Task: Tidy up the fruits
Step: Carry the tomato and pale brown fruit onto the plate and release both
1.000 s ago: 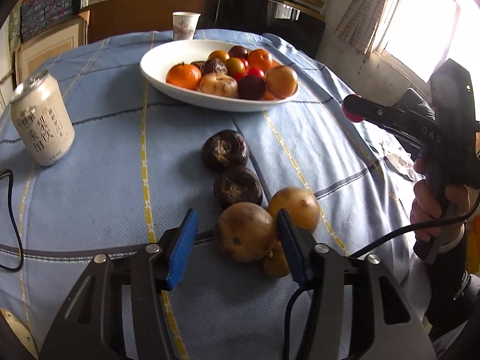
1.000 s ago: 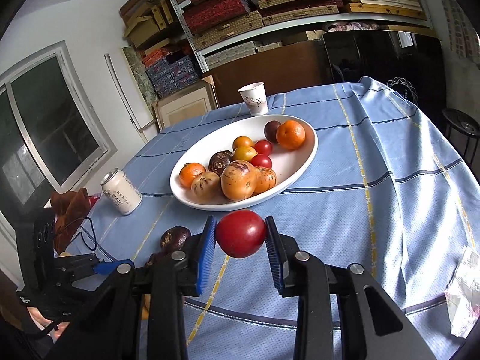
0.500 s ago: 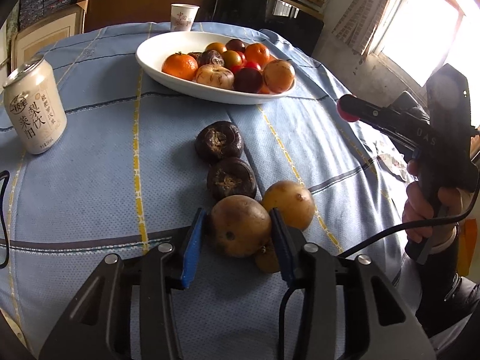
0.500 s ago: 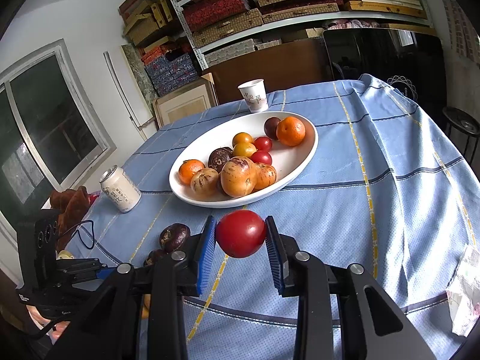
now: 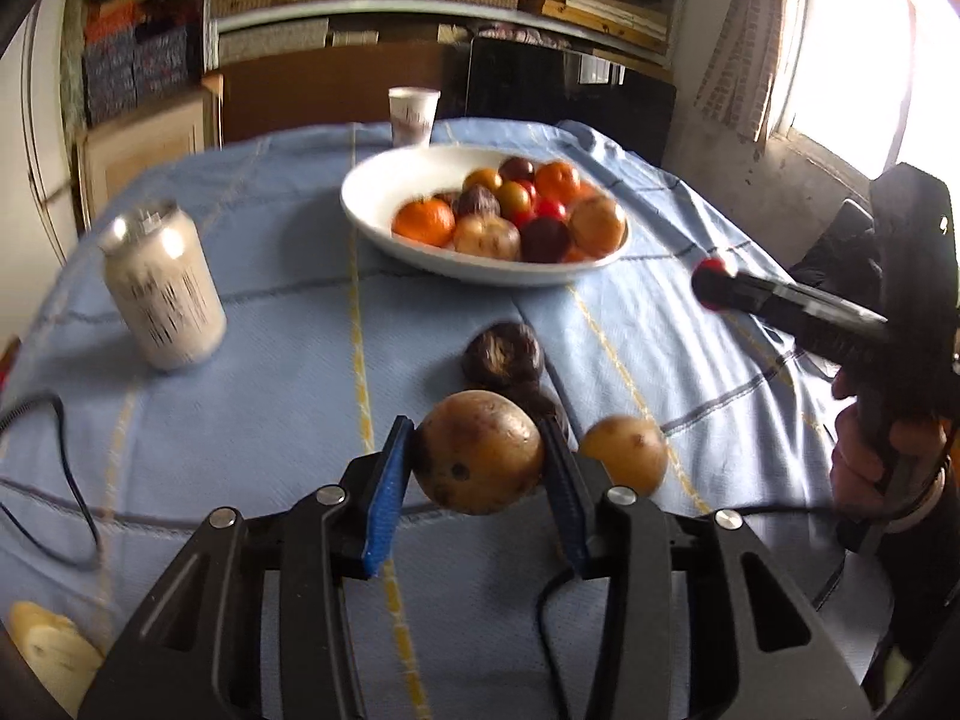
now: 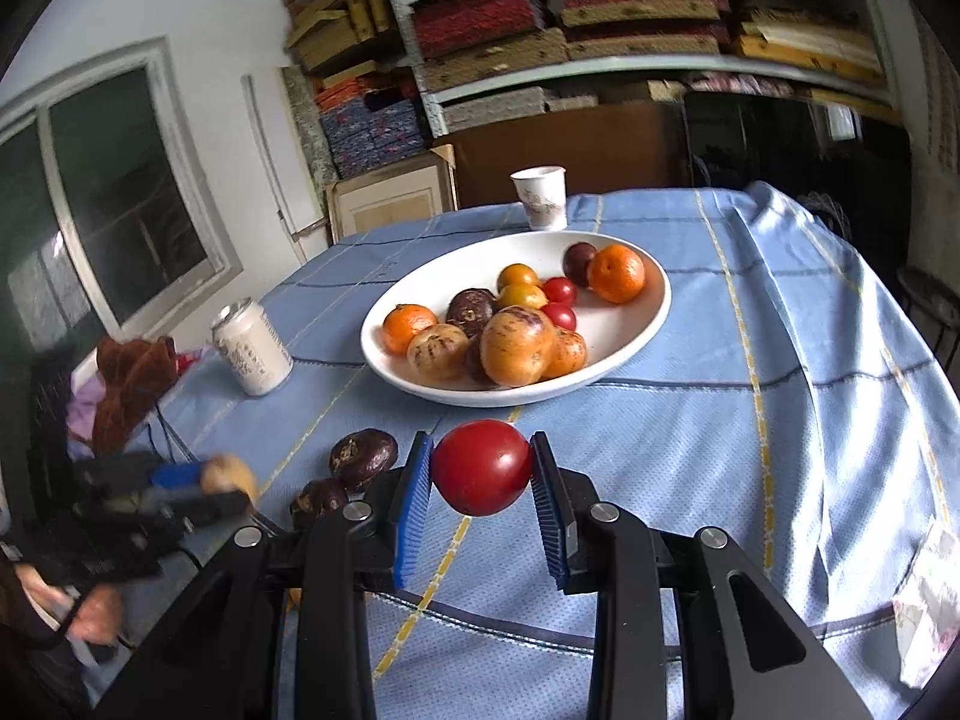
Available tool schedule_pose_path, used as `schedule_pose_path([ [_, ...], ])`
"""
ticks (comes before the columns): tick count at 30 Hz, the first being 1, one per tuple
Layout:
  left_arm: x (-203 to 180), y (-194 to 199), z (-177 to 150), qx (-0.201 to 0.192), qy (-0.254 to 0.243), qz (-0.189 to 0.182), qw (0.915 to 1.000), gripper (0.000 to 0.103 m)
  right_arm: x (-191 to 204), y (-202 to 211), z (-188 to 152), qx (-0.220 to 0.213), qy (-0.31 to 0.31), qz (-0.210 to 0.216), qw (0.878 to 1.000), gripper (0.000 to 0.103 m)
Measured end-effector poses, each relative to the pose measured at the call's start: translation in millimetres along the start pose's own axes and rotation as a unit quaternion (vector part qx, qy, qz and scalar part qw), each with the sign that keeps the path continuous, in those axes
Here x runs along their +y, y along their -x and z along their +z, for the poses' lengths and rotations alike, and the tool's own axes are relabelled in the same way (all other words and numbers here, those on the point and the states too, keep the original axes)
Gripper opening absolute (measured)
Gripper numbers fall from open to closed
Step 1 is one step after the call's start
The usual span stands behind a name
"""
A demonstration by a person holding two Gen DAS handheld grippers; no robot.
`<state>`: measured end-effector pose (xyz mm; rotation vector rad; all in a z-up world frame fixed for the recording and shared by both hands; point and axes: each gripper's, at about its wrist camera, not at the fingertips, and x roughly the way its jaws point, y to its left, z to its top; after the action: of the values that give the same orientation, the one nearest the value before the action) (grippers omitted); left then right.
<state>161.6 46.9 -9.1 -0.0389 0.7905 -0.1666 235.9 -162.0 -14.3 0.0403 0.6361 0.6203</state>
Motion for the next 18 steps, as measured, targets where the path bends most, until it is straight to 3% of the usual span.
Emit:
schedule_pose_path([
  [3, 2, 6, 27, -0.004, -0.009, -0.019, 0.9998, 0.042, 2, -2, 14, -0.017, -0.001, 0.018, 1.0, 0.033],
  [6, 4, -3, 65, -0.021, -0.005, -0.011, 0.9997, 0.042, 5, -10, 37, -0.042, 0.002, 0.012, 0.999, 0.033],
  [11, 17, -48, 124, -0.03, 0.029, -0.011, 0.9991, 0.042, 4, -46, 67, -0.051, -0.004, 0.006, 0.999, 0.033],
  [18, 24, -101, 164, -0.012, 0.039, 0.006, 0.9992, 0.042, -11, -87, 82, -0.034, -0.019, -0.006, 0.999, 0.033],
])
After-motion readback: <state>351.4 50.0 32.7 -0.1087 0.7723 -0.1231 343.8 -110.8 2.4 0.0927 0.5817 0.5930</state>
